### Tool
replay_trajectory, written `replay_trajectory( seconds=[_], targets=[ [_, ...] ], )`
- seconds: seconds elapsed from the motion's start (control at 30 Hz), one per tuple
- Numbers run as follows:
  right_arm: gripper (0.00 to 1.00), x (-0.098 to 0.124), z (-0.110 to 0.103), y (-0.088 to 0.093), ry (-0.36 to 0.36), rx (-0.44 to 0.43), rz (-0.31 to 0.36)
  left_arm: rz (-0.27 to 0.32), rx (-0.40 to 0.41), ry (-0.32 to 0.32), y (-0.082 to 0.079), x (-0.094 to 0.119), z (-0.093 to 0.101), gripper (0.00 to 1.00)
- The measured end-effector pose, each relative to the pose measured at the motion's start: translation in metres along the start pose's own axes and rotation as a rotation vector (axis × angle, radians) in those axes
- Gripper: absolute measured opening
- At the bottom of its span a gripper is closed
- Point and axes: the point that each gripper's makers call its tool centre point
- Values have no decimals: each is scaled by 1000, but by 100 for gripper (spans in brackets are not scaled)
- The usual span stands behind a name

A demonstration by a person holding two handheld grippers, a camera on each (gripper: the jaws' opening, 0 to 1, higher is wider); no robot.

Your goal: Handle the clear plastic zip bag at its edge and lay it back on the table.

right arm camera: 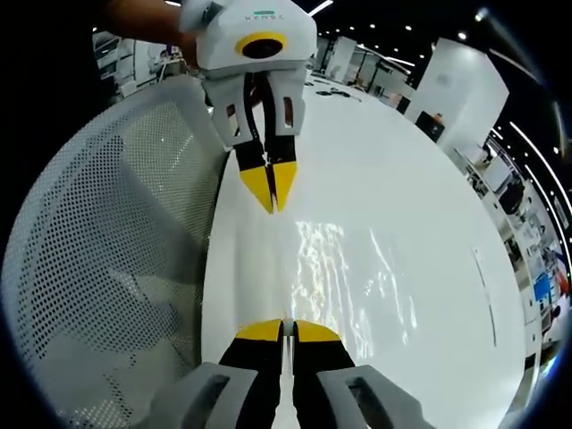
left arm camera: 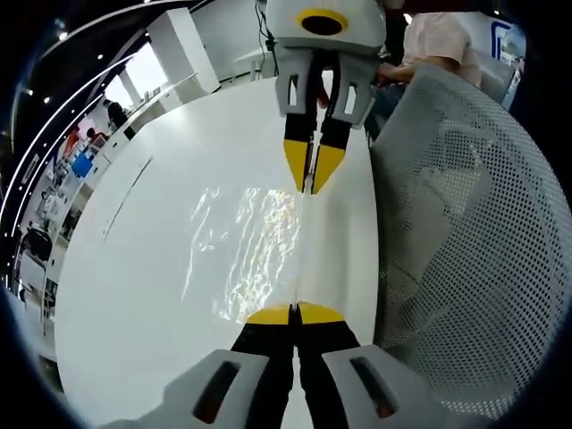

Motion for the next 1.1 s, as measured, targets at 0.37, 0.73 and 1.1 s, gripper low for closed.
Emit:
replay_trajectory(
  seconds=[0.37,0.73,1.1],
  targets=[
    [0,2,1,4,10,-12,-9,-9,13,-11,6,-2,-4,0],
    [0,4,0,9,15,-21,-24,-20,27,-18,9,-2,-6,0],
    [0,8,-1,19,18,-32,-38,-25,28,-17,10,-3,-6,0]
  ],
)
Point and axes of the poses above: the point that each gripper's makers call its tool centre point, and the gripper's own axes: x roughly backward along the fingers, z roughly to its right, y roughly out of its underside, and after that the axes turned 9 degrees about -y, right-handed
